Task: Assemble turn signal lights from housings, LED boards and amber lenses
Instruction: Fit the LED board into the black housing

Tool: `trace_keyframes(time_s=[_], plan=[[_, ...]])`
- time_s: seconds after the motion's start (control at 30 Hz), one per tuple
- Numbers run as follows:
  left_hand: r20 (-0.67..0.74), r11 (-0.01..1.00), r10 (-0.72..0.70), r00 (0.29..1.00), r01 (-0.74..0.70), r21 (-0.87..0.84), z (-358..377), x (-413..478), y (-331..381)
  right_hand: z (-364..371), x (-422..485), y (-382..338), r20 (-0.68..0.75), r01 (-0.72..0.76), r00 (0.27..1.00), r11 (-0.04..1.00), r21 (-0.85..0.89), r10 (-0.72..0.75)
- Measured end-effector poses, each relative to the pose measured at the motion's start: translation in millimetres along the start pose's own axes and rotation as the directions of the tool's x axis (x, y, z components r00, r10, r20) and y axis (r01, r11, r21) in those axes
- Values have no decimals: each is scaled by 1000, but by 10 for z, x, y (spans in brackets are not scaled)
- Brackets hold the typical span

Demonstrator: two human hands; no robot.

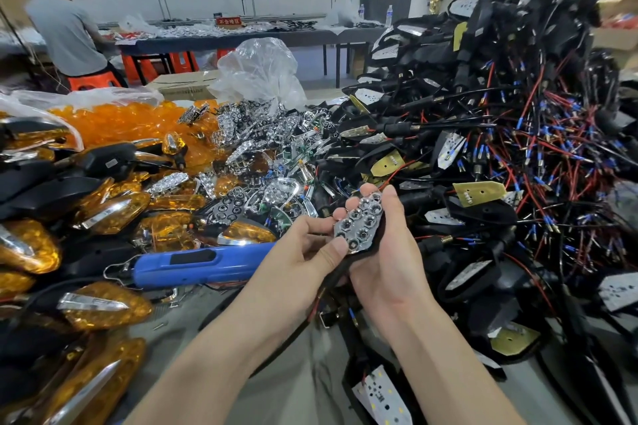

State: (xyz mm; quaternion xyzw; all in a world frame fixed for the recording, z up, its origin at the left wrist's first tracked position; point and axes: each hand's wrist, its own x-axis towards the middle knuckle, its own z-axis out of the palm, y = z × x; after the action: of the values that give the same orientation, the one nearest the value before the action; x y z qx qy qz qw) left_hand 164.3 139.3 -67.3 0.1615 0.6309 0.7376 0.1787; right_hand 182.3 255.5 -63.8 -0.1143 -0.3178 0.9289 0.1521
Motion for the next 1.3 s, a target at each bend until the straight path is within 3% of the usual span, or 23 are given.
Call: trace_keyframes(time_s=[0.2,0.53,0.83,1.0,1.1,1.17,1.3], plan=[[-44,984,-85,995,77,-160,55,1,33,11,-28,-17,21,-14,1000,1000,-21,14],[-36,993,-62,997,59,-100,-8,-17,-37,19,-45,-26,80,-45,995,993,-109,54],[-4,996,-83,997,83,-41,8,-29,68,57,-70,-50,29,-74,996,982,-175,80],[-43,997,-68,997,66,-48,39,2,26,29,-68,-29,28,-3,1000,982,-187,8],[-34,993,-17,999,21,117,-4,-52,-10,16,-62,-17,-24,16,1000,988,-151,-20],[-41,957,27,999,-14,289,-49,-131,-42,36,-45,-18,-49,34,998,999,-38,-36],[-41,781,159,986,-100,616,-45,-292,-86,45,2,-4,-71,81,995,992,92,-75]])
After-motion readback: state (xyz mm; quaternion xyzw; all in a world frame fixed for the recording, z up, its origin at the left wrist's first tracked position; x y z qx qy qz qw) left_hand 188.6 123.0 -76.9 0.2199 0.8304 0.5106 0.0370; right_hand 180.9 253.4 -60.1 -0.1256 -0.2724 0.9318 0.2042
